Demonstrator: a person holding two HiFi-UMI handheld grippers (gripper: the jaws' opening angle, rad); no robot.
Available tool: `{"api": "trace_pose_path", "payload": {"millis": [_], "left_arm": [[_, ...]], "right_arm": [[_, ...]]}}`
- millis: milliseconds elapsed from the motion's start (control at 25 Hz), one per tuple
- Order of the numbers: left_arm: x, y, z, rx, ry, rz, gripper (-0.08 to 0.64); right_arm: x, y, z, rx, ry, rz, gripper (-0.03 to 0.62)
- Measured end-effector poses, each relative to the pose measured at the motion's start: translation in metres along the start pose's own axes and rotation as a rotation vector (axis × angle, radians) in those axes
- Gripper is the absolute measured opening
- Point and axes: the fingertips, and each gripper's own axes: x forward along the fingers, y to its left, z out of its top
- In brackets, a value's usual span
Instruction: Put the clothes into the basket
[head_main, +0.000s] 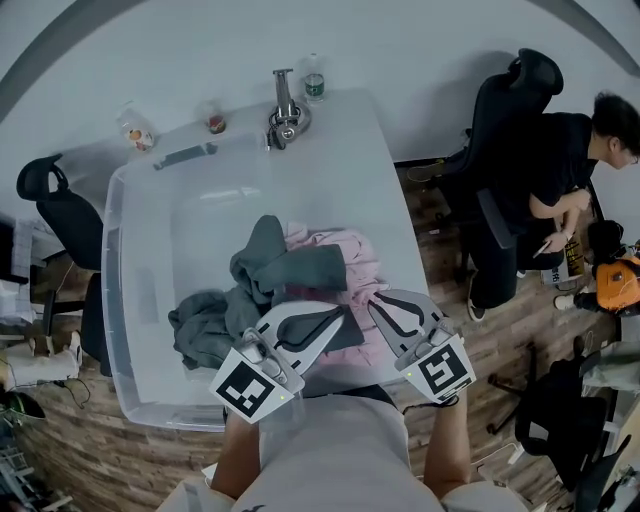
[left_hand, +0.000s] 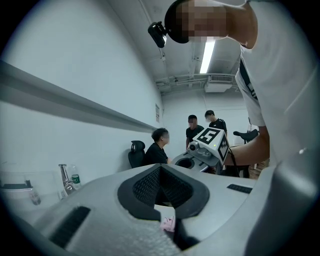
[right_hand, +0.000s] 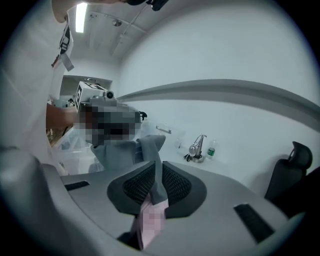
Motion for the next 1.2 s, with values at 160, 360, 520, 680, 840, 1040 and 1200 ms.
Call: {"api": "trace_pose_path", "payload": {"millis": [160,360,520,680,840,1040,1200], "left_arm": [[0.011,-0.001,-0.006,-0.002,0.024,-0.008,0.005],[0.017,0.002,-0.011,-0.039,0.056,0.011,0.005],[0.022,0.000,-0.015,-0.024,0.096,0.020,0.005],[0.027,-0.006,-0.018,-0.027,0.134,0.009,0.005],[0.035,-0.011,-0.019,-0.050,0.156,-0.008,0.005],[0.046,-0.018,-0.024,-0.091,0.201,-0.025,0.005],[0.053,-0.020,-0.030,-0.089,0.217,-0.036,0.005]], "right_arm": [[0.008,-0.004,-0.024,-0.038,0.068,0.008,0.063],[0.021,-0.004,-0.052,-0.071,0.140,0.053,0.115],[0.031,-0.001,-0.073,-0.096,0.194,0.092,0.172],[0.035,-0.001,-0.090,-0.102,0.224,0.122,0.214],[0.042,-0.002,-0.110,-0.121,0.268,0.156,0.263],[0.051,0.001,-0.136,-0.141,0.311,0.209,0.293],[0.060,0.006,-0.160,-0.177,0.351,0.263,0.327]]}}
